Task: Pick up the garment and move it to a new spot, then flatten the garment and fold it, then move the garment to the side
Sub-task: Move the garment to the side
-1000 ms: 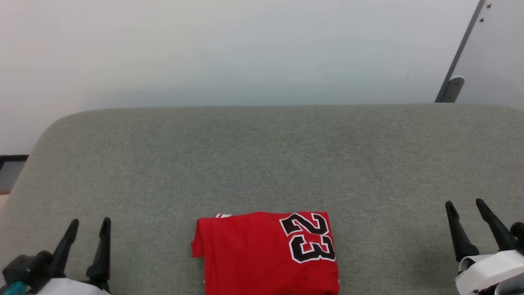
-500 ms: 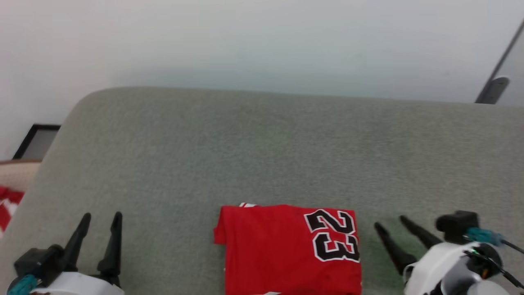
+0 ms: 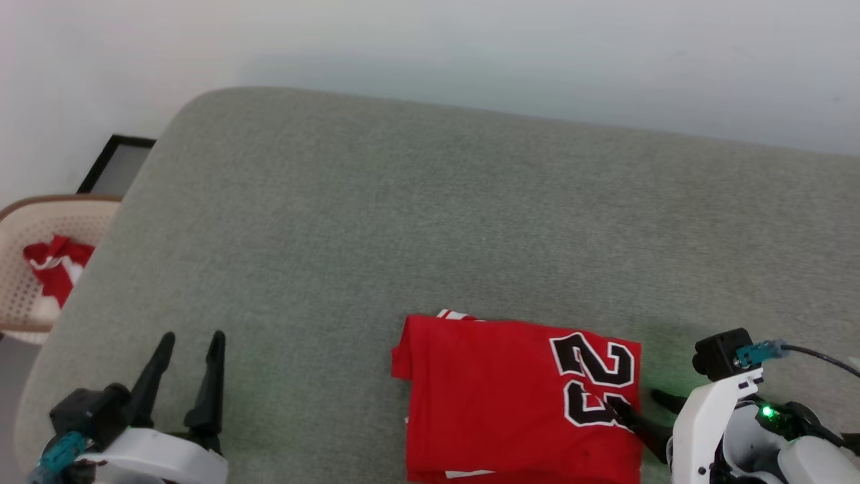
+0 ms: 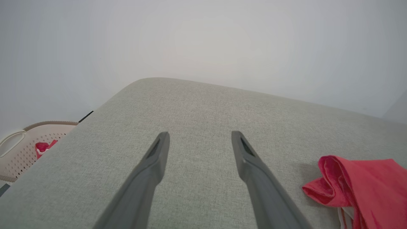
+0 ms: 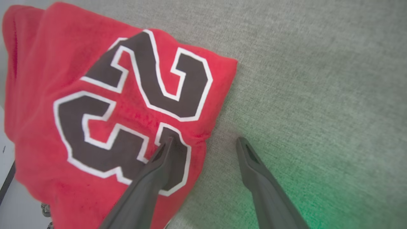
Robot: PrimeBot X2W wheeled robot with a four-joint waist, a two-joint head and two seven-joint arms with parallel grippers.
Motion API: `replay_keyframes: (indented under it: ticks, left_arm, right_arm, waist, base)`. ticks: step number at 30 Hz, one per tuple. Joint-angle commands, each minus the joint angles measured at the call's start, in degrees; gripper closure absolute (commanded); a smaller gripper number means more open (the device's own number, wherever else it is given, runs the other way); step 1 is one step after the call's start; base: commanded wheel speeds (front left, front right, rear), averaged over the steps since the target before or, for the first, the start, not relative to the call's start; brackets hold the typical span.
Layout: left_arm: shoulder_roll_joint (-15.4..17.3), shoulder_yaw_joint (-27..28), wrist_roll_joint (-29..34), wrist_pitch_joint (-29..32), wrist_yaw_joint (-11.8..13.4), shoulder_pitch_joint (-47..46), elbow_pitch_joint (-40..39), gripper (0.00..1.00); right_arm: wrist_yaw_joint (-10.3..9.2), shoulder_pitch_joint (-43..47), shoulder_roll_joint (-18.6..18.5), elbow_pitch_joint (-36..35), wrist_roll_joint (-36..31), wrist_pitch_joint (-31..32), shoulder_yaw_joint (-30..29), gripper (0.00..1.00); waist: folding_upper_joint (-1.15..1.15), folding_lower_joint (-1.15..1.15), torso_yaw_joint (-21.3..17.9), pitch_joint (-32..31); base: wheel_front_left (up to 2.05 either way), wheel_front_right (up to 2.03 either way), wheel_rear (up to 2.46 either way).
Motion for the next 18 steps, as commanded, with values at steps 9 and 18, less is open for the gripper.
replay_keyframes:
  ticks: [9, 18]
  left_arm:
    - [-0.6, -1.0, 0.1, -0.2, -0.2, -1.7, 0.6, 0.00]
    - [-0.1, -1.5, 0.0, -0.2, -0.2, -2.2, 1.1, 0.00]
  right_arm:
    - [-0.09, 0.9, 4.4, 4.5, -0.4, 9.2, -1.0, 0.00]
    - [-0.10, 1.4, 4.9, 2.3, -3.6, 12.6, -3.8, 1.00]
  waist:
    - [0.00, 0.00, 2.6, 2.0]
    - [0.00, 0.00, 1.9, 1.3]
  base:
    - [0.00, 0.00, 0.00]
    - [0.00, 0.00, 0.00]
